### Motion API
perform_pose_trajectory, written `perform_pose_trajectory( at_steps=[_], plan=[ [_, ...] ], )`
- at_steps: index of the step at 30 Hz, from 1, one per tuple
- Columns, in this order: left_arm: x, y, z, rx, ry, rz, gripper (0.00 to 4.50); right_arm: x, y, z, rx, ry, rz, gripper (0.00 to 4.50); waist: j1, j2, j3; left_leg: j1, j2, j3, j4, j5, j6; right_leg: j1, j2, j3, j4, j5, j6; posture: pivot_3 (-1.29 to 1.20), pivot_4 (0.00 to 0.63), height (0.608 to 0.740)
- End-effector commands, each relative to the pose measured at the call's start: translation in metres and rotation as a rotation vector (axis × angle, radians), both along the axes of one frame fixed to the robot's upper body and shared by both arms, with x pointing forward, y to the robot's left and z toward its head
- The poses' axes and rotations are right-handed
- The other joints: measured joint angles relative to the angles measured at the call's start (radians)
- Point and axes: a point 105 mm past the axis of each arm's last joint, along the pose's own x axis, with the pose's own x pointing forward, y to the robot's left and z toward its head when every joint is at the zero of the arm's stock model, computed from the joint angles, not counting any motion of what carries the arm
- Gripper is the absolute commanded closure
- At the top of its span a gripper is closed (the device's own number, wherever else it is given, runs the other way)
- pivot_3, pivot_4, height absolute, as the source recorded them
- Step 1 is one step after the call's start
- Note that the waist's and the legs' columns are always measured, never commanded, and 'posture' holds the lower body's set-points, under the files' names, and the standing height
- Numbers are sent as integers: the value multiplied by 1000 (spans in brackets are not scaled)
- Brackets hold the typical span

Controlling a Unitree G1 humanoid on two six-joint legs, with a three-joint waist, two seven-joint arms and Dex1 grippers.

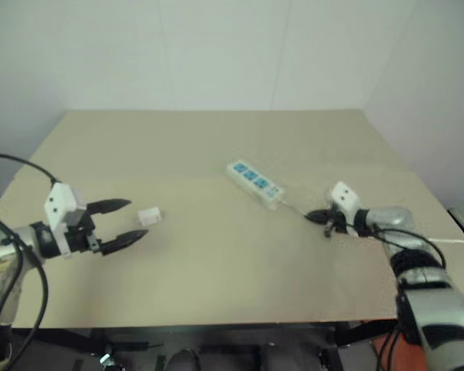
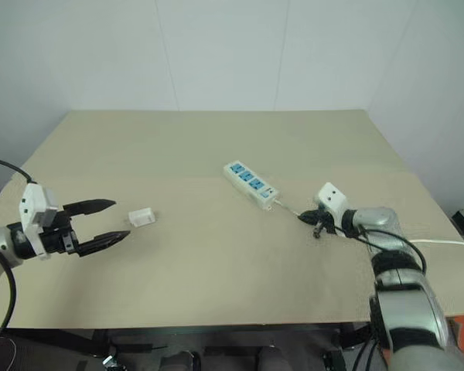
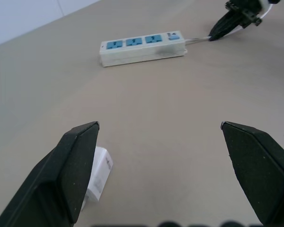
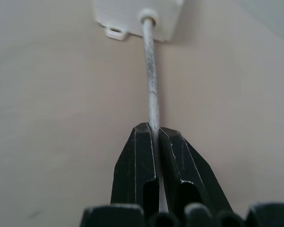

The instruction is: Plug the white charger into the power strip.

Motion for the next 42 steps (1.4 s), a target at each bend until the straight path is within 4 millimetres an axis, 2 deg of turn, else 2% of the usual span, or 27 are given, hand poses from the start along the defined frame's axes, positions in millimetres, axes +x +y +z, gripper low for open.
perform_pose_trajectory(
  at_steps=[1,4,6,11,16,19,25,31,36,42],
  plan=[
    [-1,1,7,-3,-29,-10,0,-30,3,49,42,-141,33,4489,9,1,0,-1,0,0,0,0,0,-1,0,0,0,0,0,0,150,740],
    [2,-3,5,-11,-19,-28,0,-56,-1,50,40,-100,5,4489,12,1,0,-5,0,2,0,0,0,-8,0,2,2,-1,4,0,150,740],
    [3,-6,4,-16,-17,-52,0,-64,-6,42,36,-82,-30,4489,11,-1,0,-3,0,2,1,1,-1,-7,1,3,2,0,4,0,150,740],
    [13,-9,7,-12,-25,-65,0,-77,-1,21,0,-50,-6,2851,9,-3,-2,-1,2,2,0,1,-1,-7,4,5,2,1,3,0,150,740],
    [14,-7,12,-9,-35,-75,0,-78,7,22,49,-74,-21,1035,6,-4,-2,-3,2,3,0,0,0,-10,5,8,2,1,3,0,150,740],
    [11,-3,13,-2,-36,-66,0,-77,19,30,156,-101,-53,37,8,-4,-2,-3,2,3,0,0,0,-10,5,8,2,1,3,0,150,740],
    [6,-5,10,4,-27,-70,0,-65,46,36,353,-182,-175,14,7,-4,-2,-3,2,3,0,0,0,-10,5,8,2,1,3,0,150,740],
    [8,-7,12,-4,-38,-63,0,-51,69,26,366,-237,-227,14,9,-4,-2,-4,2,3,0,0,0,-11,5,8,2,1,2,0,150,740],
    [11,-7,16,-2,-54,-55,0,-35,65,26,394,-285,-317,14,10,-4,-2,-4,2,3,0,0,0,-11,5,8,2,1,2,0,150,740],
    [12,-7,17,5,-61,-52,0,-37,69,14,443,-166,-249,14,9,-4,-2,-4,2,3,0,0,0,-11,5,8,2,1,2,0,150,740]
  ],
)
